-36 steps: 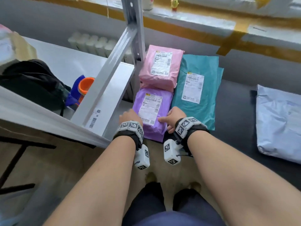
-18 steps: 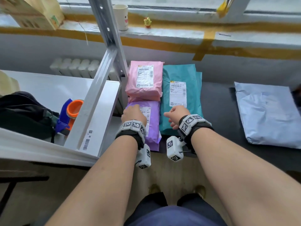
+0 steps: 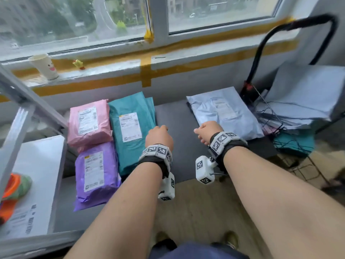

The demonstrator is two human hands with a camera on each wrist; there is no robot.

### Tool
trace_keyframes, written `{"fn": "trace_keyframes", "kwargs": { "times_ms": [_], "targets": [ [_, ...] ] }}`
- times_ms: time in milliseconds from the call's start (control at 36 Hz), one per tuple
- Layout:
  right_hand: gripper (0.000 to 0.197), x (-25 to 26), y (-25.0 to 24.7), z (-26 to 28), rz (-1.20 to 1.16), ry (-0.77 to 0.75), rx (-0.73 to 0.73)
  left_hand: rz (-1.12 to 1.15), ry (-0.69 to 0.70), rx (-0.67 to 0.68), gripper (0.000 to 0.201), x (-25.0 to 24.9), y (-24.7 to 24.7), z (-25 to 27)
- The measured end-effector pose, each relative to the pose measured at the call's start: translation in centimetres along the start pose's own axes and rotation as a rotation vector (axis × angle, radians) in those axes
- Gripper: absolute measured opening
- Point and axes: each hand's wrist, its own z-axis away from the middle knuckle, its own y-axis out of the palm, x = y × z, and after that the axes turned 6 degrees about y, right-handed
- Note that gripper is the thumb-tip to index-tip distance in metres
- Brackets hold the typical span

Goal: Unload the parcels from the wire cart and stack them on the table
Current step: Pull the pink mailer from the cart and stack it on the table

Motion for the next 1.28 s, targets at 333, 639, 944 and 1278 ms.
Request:
{"fn": "trace_keyframes", "kwargs": {
  "times_ms": [333, 639, 944, 1278],
  "targets": [
    [0.022, -17.8, -18.3, -2.6, -0.013, 0.17, -0.129, 0.044, 0.242, 0.174, 0.04, -25.2, 8.1, 1.2],
    [0.023, -29.3, -26.7, -5.3, -0.084, 0.339, -0.195, 0.08, 0.386, 0.305, 0.039, -38.5, 14.7, 1.5],
    [0.029, -33.5, -32.4, -11.9, -0.006, 0.481, -0.183, 0.043, 0.421, 0.407, 0.033, -47.9, 19.0, -5.5],
    [0.027, -36.6, -36.0, -20.1, -0.08, 0.549, -0.141, -0.013, 0.33, 0.555, 0.035, -54.2, 23.5, -11.1]
  ]
}}
